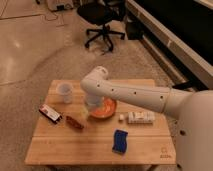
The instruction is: Place the pepper in the ceramic cup
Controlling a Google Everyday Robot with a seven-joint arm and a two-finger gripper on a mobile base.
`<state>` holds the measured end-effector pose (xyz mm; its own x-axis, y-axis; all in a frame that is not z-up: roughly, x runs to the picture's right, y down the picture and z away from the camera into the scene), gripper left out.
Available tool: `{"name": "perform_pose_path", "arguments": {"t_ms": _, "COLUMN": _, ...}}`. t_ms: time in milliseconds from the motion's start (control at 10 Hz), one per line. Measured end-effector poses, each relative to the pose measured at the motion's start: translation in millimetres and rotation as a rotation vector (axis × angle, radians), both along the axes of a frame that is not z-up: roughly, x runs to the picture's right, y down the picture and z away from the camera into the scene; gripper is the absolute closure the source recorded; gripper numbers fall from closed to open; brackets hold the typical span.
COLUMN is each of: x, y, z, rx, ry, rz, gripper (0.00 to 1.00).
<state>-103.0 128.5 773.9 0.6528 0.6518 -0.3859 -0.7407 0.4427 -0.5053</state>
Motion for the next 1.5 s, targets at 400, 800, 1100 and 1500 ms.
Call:
{"name": "perform_pose_path", "arguments": {"t_ms": 400, "x": -66, "y": 16, "z": 9.9, "rx": 0.027, "ry": -0.089, "rz": -0.025, "gripper": 0.34}}
{"name": "perform_pose_path", "arguments": {"t_ms": 800, "x": -93, "y": 37, "z": 35.6, "rx": 0.042, "ry": -0.121, "rz": -0.035, "gripper": 0.34}}
{"name": "perform_pose_path", "arguments": {"t_ms": 1100, "x": -100, "y": 48, "z": 55.8, "rx": 0.045, "ry": -0.109, "rz": -0.03, "gripper": 0.34}}
{"name": "perform_pose_path", "arguments": {"t_ms": 1500, "x": -93, "y": 55, "z": 71.6, "rx": 0.057, "ry": -0.06, "rz": -0.029, "gripper": 0.58}}
